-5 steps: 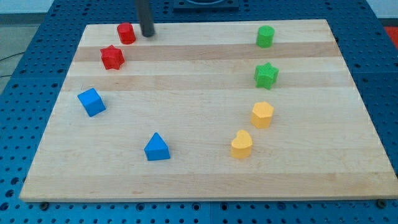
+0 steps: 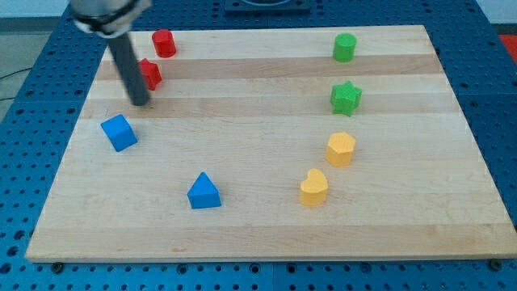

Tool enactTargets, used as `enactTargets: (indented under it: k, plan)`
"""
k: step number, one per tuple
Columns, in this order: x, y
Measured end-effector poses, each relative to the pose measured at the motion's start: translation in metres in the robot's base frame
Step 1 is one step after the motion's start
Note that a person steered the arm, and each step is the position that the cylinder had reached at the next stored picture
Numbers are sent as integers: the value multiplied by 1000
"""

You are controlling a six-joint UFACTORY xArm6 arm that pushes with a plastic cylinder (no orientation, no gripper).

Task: Move the blue cube left diagonally towards blue triangle

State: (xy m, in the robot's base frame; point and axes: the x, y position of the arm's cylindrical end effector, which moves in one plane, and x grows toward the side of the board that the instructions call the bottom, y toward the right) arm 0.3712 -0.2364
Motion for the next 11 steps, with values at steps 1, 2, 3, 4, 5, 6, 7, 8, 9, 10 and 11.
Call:
enactTargets:
  k: [1,2,3,4,5,6,7,8,9,10,11]
  plan:
    - [42,-15]
    - [56,-16]
    - [61,-16]
    - [70,-1]
    - [80,-3]
    - [105,-32]
    - [112,22]
    - [81,38]
    - [84,-20]
    - [-5,-24]
    - [-75,-25]
